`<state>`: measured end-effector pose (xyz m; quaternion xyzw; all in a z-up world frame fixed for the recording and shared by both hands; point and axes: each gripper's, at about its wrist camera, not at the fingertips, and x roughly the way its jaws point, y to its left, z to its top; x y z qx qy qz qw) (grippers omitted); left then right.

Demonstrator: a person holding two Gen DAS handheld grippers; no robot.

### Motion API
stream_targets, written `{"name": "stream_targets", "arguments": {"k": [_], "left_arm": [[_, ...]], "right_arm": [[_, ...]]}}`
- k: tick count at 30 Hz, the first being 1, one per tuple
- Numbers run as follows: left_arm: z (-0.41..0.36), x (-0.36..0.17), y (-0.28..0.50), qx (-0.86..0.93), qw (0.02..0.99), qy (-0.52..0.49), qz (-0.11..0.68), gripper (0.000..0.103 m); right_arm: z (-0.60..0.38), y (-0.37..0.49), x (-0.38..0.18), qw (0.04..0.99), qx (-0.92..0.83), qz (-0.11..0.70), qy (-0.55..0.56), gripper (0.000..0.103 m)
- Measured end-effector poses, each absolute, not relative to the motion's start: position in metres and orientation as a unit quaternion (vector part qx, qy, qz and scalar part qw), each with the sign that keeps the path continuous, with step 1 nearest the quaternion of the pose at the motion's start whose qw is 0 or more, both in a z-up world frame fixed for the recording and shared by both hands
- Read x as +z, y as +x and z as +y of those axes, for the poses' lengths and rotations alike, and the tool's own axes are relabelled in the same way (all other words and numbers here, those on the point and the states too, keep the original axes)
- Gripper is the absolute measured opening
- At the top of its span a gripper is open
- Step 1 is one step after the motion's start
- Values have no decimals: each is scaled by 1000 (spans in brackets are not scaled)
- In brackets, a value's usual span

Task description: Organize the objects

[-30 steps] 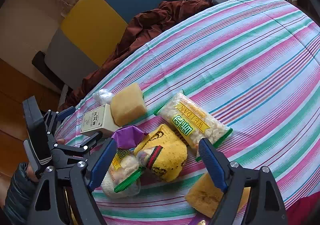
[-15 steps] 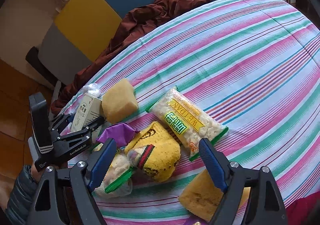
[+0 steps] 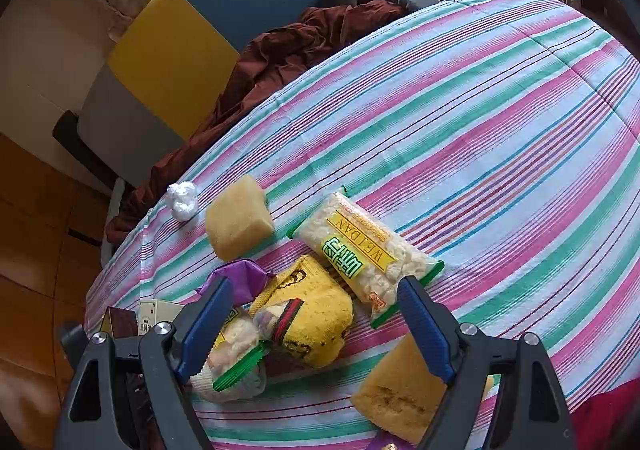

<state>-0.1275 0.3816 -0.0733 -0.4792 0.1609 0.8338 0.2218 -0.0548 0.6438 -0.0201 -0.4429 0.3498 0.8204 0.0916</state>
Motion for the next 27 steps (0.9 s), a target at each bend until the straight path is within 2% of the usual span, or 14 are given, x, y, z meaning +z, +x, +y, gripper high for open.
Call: {"name": "stream_targets", "arguments": {"k": [7, 15, 19, 27], "left_arm": [[375, -75, -110, 861, 194, -455, 121, 54], [378, -78, -111, 860, 231, -446, 89, 81], [385, -82, -114, 858, 243, -447, 71, 101], [380, -81, -120, 855, 261, -446, 35, 102]], "right_arm": [[634, -55, -10, 77, 839, 331, -426, 84], [630, -60, -13, 77, 836, 321, -439, 84], [630, -62, -17, 82, 832, 318, -448, 84], [624, -67, -21, 88, 831, 297, -463, 84]]}}
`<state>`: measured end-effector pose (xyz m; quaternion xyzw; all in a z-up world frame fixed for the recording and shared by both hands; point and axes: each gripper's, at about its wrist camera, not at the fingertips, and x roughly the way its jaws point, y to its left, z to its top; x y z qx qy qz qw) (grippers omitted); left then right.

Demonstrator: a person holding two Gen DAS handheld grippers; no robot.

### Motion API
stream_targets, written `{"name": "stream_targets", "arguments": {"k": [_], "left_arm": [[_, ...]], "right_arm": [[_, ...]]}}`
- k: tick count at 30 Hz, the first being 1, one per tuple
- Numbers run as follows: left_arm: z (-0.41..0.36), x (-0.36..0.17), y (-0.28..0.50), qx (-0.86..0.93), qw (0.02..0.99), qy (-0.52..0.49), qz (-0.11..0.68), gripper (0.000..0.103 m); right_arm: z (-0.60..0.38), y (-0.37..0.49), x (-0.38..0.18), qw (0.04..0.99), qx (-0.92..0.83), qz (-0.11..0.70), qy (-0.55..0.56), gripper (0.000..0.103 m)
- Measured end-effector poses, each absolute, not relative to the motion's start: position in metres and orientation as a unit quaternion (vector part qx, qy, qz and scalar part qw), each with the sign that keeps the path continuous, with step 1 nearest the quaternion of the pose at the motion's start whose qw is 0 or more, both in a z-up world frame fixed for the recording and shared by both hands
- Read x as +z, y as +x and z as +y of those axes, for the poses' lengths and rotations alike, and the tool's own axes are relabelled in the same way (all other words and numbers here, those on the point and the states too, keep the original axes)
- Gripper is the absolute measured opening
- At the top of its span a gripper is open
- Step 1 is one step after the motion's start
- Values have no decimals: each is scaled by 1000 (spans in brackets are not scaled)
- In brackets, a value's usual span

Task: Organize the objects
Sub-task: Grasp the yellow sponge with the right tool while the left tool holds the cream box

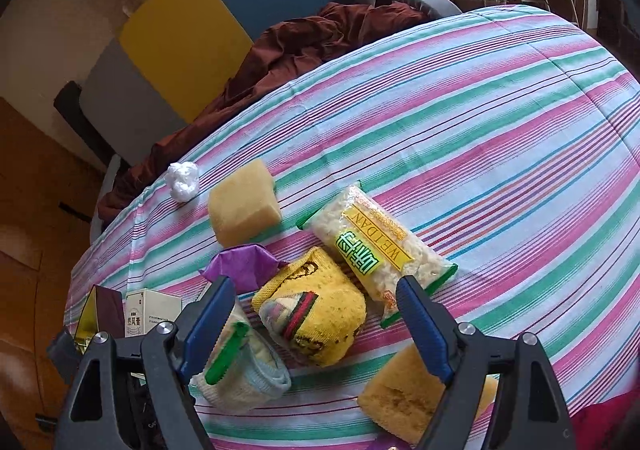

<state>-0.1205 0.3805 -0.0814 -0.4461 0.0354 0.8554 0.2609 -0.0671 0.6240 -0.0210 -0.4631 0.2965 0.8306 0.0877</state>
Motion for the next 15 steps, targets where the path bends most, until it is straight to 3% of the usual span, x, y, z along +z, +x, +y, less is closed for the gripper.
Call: {"name": "stream_targets", "arguments": {"k": [4, 8, 15], "left_arm": [[373, -79, -123, 856, 267, -444, 7, 99], [367, -78, -122, 870, 236, -432, 8, 69], [364, -79, -121, 875, 230, -426, 7, 62]], "right_arm": [[622, -69, -22, 90, 830, 287, -469, 84], [620, -71, -23, 93, 831, 278, -473, 84], [611, -73, -14, 101, 846, 245, -462, 84]]}}
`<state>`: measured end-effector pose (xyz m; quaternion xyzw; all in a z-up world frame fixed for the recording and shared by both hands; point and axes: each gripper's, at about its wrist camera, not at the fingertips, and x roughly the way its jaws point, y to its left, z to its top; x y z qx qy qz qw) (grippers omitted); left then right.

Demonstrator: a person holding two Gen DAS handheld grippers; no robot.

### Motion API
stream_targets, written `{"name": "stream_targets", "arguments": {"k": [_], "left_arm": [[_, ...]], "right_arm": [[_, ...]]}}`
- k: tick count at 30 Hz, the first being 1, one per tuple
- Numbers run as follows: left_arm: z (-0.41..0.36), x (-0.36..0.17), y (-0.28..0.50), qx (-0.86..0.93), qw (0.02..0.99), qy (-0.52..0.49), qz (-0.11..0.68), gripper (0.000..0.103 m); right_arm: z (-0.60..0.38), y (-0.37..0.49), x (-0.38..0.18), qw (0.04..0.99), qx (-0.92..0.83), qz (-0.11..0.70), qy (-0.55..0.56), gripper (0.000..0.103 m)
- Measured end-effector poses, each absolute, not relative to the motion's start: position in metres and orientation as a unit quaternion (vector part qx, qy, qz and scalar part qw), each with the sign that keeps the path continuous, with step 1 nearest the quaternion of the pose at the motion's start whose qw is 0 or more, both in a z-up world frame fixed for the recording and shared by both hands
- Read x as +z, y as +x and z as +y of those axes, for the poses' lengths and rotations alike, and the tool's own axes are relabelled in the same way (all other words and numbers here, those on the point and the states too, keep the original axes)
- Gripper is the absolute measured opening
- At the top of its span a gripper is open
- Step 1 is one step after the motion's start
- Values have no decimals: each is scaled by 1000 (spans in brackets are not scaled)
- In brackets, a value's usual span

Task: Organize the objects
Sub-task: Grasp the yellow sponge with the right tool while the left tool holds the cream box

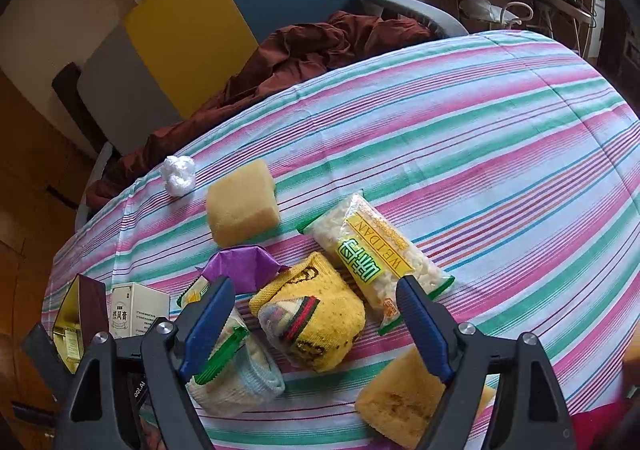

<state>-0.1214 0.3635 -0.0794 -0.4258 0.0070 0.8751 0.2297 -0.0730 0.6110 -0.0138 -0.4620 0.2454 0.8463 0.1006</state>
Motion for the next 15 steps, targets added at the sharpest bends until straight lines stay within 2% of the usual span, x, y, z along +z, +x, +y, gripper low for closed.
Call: {"name": "stream_targets", "arguments": {"k": [4, 8, 15], "left_arm": [[360, -80, -121, 873, 239, -426, 1, 64], [369, -81, -118, 868, 254, -426, 24, 79], [366, -81, -118, 867, 259, -426, 11, 77]], "right_arm": [[596, -90, -8, 80, 850, 220, -472, 84], [577, -125, -4, 68, 853, 180, -485, 84], [554, -193, -23, 75, 829, 102, -544, 84]]}}
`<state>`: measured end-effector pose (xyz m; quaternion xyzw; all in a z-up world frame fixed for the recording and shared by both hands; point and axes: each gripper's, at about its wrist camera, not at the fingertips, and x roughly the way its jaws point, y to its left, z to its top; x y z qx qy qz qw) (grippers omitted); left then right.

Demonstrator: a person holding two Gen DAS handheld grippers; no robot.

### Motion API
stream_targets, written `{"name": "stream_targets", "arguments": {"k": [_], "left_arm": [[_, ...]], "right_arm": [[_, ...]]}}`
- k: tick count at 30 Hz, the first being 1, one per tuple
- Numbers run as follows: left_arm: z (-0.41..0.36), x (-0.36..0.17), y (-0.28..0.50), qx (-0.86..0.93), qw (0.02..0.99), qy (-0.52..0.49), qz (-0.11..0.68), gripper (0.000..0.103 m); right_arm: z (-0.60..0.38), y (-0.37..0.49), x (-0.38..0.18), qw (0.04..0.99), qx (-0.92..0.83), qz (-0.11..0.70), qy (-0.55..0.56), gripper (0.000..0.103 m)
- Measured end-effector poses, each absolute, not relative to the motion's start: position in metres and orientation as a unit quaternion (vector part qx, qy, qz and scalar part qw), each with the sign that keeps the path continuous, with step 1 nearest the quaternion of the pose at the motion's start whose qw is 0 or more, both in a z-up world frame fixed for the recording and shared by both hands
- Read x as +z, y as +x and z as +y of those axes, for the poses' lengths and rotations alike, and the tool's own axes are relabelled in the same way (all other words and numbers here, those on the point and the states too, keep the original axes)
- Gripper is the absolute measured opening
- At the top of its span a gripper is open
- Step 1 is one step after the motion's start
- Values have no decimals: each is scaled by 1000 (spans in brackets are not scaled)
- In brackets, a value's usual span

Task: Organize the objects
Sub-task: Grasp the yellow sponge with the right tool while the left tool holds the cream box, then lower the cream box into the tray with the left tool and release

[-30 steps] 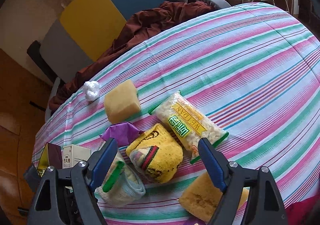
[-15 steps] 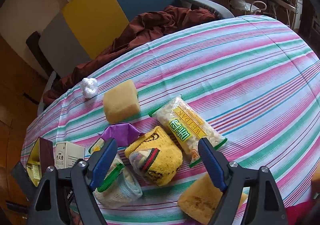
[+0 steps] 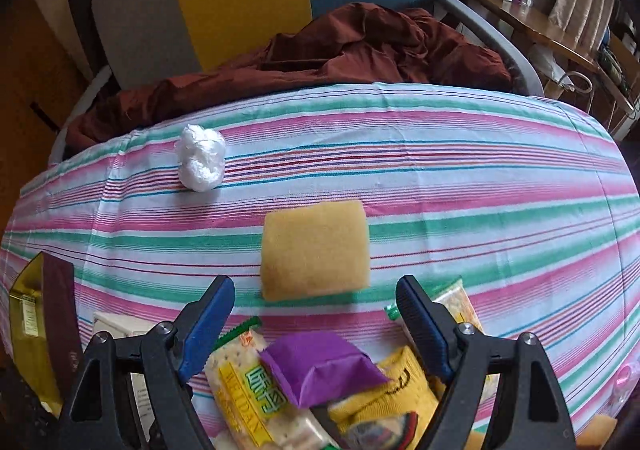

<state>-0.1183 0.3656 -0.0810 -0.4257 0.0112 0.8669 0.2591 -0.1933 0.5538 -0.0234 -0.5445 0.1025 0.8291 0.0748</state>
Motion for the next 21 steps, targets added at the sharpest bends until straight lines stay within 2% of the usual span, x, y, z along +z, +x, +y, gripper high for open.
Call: {"name": "stream_targets", "arguments": {"k": [4, 6, 7, 10, 16, 21], "left_arm": [[363, -82, -119, 872, 244, -423, 9, 64], [361, -83, -120, 875, 237, -422, 7, 60], [359, -83, -120, 877, 230, -421, 4, 54], [354, -83, -122, 876, 236, -421, -9, 54], [355, -82, -119, 877, 234, -420, -3, 54], [355, -80, -119, 877, 233, -419, -3, 54]], "right_arm": [[551, -216, -44, 97, 808, 80, -576, 84], [552, -221, -58, 103, 793, 76, -595, 64], [553, -221, -64, 93, 792, 91, -596, 62], [552, -215, -60, 94, 807, 84, -577, 57], [531, -176, -7, 41, 862, 81, -499, 57], [528, -117, 32, 33, 898, 98, -428, 57]]}}
